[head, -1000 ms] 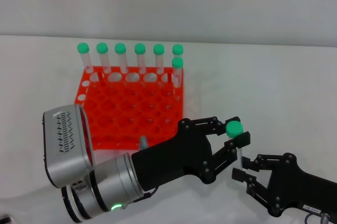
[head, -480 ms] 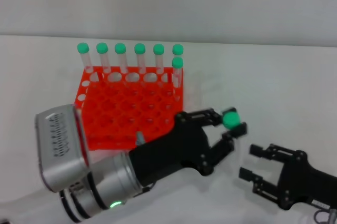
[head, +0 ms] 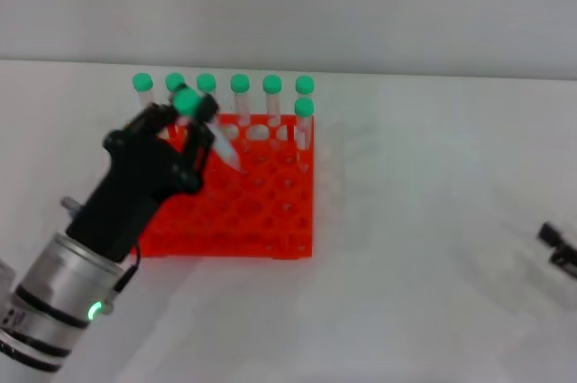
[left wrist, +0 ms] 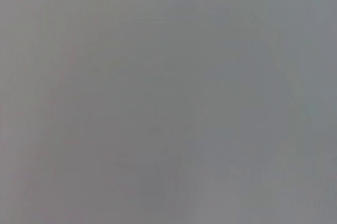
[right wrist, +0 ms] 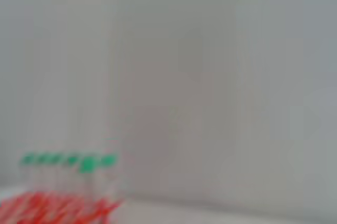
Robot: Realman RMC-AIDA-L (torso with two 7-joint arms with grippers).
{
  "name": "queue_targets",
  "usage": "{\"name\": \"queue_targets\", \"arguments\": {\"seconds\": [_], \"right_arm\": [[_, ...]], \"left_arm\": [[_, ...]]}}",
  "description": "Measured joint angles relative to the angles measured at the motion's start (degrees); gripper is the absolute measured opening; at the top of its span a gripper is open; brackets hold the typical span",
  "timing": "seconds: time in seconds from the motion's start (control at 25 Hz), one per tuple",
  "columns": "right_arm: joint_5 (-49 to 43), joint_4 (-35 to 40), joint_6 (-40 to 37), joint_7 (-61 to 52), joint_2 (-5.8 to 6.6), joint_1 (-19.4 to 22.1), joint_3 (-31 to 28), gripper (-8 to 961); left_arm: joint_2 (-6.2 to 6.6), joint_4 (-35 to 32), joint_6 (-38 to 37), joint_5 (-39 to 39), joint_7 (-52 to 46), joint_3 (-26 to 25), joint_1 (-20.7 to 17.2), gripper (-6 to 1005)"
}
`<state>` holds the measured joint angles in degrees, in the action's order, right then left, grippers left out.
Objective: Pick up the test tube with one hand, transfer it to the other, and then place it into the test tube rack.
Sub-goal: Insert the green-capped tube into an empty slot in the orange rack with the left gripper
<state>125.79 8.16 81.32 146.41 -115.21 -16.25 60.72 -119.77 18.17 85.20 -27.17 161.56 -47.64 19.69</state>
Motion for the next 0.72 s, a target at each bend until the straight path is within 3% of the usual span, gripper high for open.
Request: {"name": "queue_targets", "arguments": {"seconds": [0.08, 0.24, 0.72], "right_arm": [[0.03, -1.16, 1.68, 0.03, -0.01, 0.03, -3.37, 867], [0.07, -3.41, 5.47, 0.10, -0.10, -0.56, -9.68, 863], [-0.47, -4.47, 5.89, 0.11, -0.64, -3.46, -9.49, 861]], "left_arm": [[-0.01, 0.01, -1.38, -3.00, -0.14, -0.05, 0.59, 278], [0.03, 0.68, -7.37, -6.59, -0.17, -0.09, 3.06, 281], [0.49, -2.65, -16.51, -8.72, 0.26, -0.20, 11.60, 289]]}}
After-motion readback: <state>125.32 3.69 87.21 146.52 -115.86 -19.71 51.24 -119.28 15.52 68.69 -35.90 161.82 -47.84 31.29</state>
